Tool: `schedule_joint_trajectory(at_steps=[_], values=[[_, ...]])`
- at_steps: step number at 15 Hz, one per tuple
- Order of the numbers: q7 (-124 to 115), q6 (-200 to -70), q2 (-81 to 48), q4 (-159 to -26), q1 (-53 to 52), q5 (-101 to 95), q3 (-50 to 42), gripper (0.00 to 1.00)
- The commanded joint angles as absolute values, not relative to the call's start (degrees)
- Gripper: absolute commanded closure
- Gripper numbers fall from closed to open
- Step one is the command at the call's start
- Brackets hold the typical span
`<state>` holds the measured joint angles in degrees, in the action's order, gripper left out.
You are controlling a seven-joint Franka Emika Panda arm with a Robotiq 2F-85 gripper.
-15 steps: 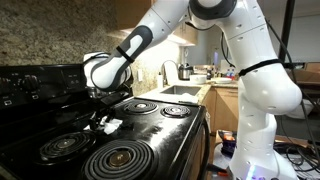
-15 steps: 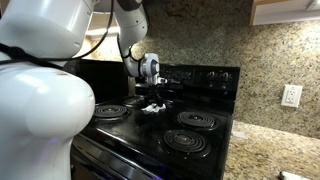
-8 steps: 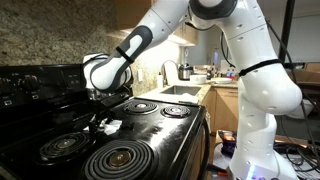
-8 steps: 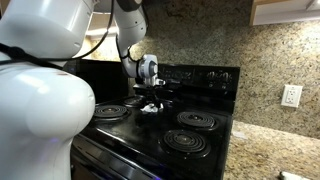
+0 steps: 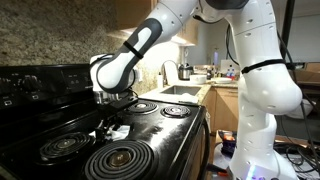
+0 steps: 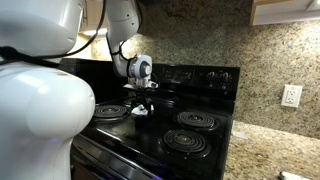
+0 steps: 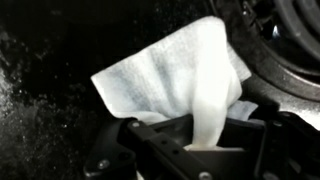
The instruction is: Use the cloth to wipe the stove
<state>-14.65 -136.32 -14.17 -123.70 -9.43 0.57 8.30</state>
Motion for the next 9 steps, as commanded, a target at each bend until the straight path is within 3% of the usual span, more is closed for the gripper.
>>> schedule_joint_trajectory(at_steps=[1,9], values=[[-10.28,-135.91,-9.58,-131.89,-8.88,4.98,9.05,0.91],[-14.09,-135.79,-8.72,-132.46,-9.21,0.75,7.05,0.91]])
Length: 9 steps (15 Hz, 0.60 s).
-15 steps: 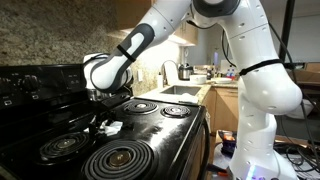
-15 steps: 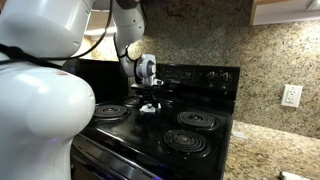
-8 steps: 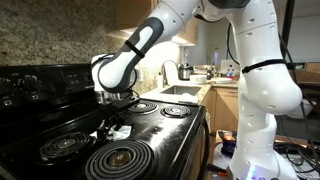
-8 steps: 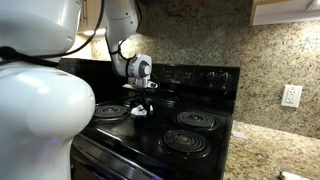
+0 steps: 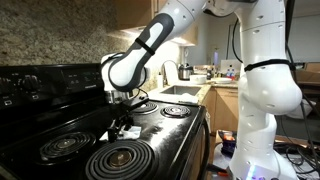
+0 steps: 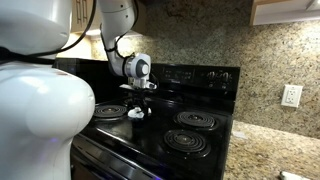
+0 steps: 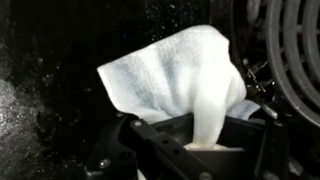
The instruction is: Use the cloth to wipe the stove
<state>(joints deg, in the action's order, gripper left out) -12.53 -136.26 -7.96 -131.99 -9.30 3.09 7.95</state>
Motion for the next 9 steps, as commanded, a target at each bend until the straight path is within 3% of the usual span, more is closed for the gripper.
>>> schedule_joint_trajectory(at_steps=[1,9], values=[[-14.97,-135.91,-9.35,-131.75,-9.12,-0.59,6.53,0.91],[-21.18,-135.18,-14.70,-122.78,-8.43,-10.11,0.61,0.91]])
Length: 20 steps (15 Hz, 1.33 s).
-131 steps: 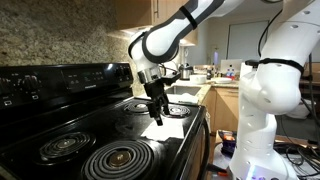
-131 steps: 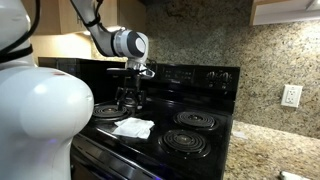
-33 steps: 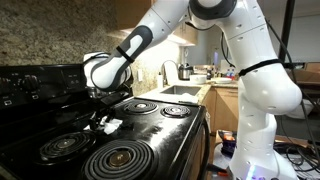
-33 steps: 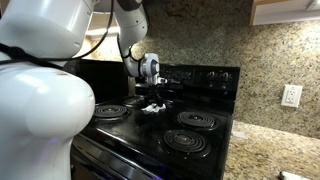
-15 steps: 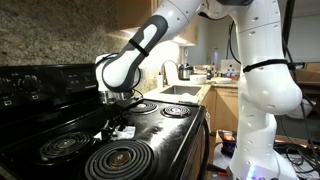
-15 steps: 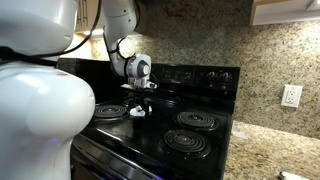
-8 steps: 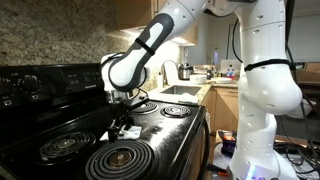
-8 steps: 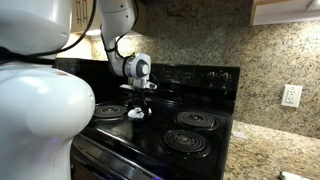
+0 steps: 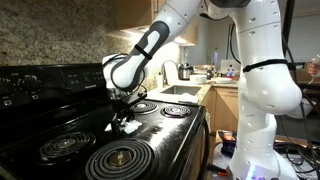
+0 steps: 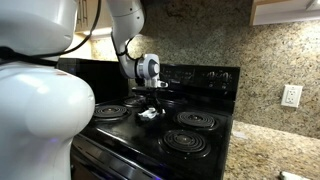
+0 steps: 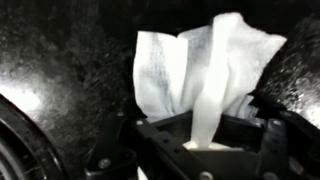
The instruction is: Use the cloth to wipe the stove
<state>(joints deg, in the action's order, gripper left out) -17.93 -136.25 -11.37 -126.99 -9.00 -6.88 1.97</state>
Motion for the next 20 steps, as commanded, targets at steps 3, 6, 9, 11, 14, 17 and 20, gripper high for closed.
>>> schedule_joint_trajectory(at_steps=[3,6,9,11,14,17,20], values=[[-22.16,-134.61,-17.76,-118.01,-8.56,-10.87,-1.15,0.91],[-21.84,-133.02,-21.04,-112.76,-8.34,-9.85,-2.37,0.91],[-20.41,-131.38,-22.05,-108.71,-7.30,-7.67,-2.76,0.91],[-19.80,-130.36,-21.88,-106.88,-6.61,-6.75,-2.88,0.91],[-19.78,-130.04,-21.60,-104.98,-5.64,-6.45,-3.09,0.91],[-19.64,-129.26,-22.98,-103.10,-4.76,-5.89,-3.32,0.91],[-19.57,-128.20,-24.59,-102.49,-4.43,-5.47,-3.35,0.92]])
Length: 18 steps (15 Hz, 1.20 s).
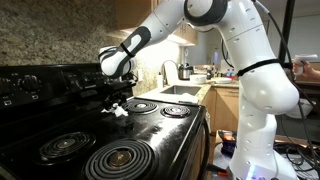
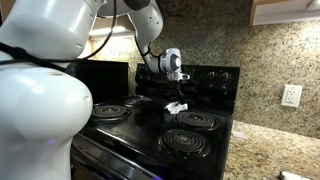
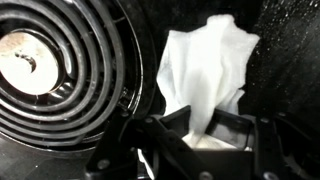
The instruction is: Use the cloth to wipe the stove
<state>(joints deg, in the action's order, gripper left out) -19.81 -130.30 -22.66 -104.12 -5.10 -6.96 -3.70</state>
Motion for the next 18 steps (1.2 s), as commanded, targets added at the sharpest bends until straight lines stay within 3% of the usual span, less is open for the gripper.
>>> schedule_joint_trajectory(at_steps=[1,6,18], values=[[-19.35,-128.24,-25.40,-102.43,-4.34,-5.25,-3.25,0.91],[-18.77,-128.17,-27.24,-103.26,-4.62,-4.31,-2.66,0.92],[-17.07,-133.53,-15.60,-119.42,-4.37,-1.90,0.15,0.91]])
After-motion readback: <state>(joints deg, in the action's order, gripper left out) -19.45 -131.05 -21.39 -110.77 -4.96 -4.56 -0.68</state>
